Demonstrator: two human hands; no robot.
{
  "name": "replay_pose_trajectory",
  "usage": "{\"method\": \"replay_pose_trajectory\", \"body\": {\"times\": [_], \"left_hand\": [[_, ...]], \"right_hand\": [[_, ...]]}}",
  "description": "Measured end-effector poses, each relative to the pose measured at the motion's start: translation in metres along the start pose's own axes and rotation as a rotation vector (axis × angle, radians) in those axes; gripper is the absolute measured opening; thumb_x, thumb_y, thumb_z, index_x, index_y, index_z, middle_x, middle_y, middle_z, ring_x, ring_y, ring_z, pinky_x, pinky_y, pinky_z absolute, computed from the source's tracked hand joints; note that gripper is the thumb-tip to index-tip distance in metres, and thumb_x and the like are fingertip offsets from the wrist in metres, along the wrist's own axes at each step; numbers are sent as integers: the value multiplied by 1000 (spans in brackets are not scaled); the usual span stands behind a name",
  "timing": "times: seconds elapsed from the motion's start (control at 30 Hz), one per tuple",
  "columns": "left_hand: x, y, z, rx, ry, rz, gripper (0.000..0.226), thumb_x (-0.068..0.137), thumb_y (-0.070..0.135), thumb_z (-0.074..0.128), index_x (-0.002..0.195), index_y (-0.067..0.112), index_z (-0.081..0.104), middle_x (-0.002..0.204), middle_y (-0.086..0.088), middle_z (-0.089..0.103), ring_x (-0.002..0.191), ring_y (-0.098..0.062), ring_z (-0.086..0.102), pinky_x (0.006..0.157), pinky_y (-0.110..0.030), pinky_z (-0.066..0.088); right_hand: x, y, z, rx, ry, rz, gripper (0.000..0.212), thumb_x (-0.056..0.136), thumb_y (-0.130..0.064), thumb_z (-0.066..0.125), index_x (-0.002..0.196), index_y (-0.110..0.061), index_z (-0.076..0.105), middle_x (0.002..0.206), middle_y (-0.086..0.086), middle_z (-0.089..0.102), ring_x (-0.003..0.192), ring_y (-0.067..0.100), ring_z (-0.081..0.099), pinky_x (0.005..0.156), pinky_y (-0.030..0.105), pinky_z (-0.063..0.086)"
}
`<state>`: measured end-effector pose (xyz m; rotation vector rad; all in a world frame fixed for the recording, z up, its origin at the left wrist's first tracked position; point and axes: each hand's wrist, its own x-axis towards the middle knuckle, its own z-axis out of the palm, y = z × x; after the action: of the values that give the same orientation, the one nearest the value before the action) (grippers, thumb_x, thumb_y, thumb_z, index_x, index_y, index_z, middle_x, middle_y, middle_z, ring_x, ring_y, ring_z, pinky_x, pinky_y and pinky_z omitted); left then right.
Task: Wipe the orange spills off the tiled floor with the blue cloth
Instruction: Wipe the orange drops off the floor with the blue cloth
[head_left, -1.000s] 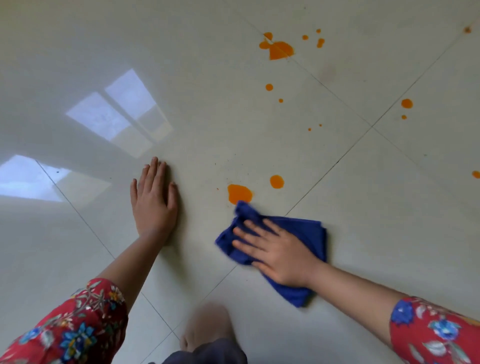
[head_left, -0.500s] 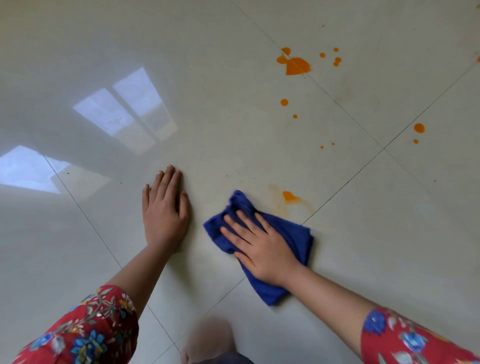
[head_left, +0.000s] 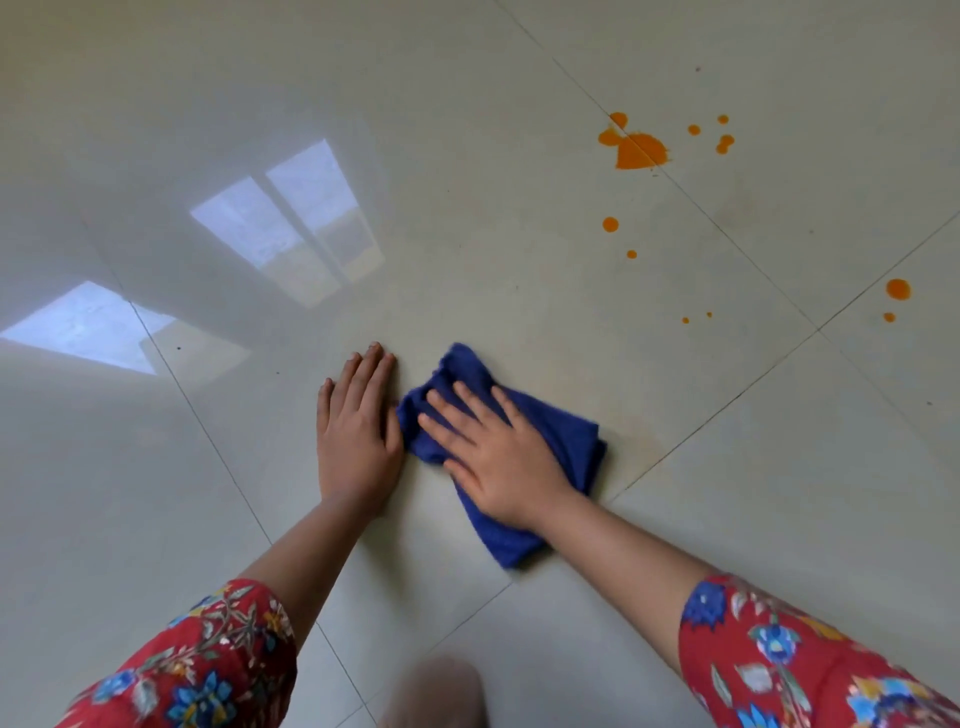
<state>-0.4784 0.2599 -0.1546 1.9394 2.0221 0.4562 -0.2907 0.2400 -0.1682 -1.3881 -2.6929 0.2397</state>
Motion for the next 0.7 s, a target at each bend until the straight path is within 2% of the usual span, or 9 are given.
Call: {"method": "replay_pose_trajectory", "body": {"times": [0.07,0.13,0.27,0.33,0.43,0.5,0.57,0.67,0.7], "left_hand": [[0,0,-2,-4,-2,5,55,89,18,40,145,22,42,156,6,33,147,-13,22,121,-36,10],[1,1,-3,-1,-7,6,56,90,17,39,146,23,39,157,7,31,147,-12,19,122,-36,9],[-1,0,-4,-1,-19,-2,56,92,18,38,147,24,37,157,8,28,148,-10,16,122,-38,9],[0,0,-3,-3,-23,-2,55,92,18,38,147,23,38,157,7,29,148,-11,17,122,-39,10],[0,0,-3,-7,-6,-4,54,91,17,38,145,21,41,156,5,33,147,-13,21,121,-38,11],[-1,0,-3,-15,1,-4,55,90,18,37,145,22,42,156,6,33,147,-13,22,121,-37,11],[-1,1,-4,-30,12,-11,54,90,19,37,143,23,43,155,7,34,146,-12,23,121,-36,9],[9,6,-4,-81,55,-49,49,89,18,42,137,22,48,149,6,42,142,-16,31,121,-39,10],[17,9,-3,-103,74,-69,48,89,19,42,136,21,49,147,5,43,141,-16,32,121,-40,11]], "right_hand": [[34,21,-3,-14,17,96,55,95,-39,35,148,-25,38,157,-2,31,145,23,28,116,47,20],[53,48,-10,-29,49,322,55,94,-39,32,147,-25,40,156,-2,34,143,24,33,115,48,24],[17,48,-12,2,156,708,55,98,-41,31,151,-24,31,159,-3,26,146,24,24,117,49,17],[-6,17,-7,-32,140,649,56,98,-39,33,151,-22,31,159,0,26,146,28,25,117,50,19],[-4,3,-4,21,63,194,53,98,-36,35,149,-23,37,158,-2,29,145,24,29,115,49,25],[21,27,-6,13,52,52,51,97,-36,36,147,-25,40,157,-4,32,144,21,31,115,46,25],[40,52,-10,-3,78,181,51,97,-37,35,146,-25,43,155,-4,36,142,21,34,114,47,28],[44,64,-12,21,157,606,52,98,-39,31,147,-24,39,156,-3,33,143,22,31,116,46,23],[43,56,-11,11,185,684,53,98,-39,31,148,-23,39,156,-2,33,143,23,31,116,47,23]]}}
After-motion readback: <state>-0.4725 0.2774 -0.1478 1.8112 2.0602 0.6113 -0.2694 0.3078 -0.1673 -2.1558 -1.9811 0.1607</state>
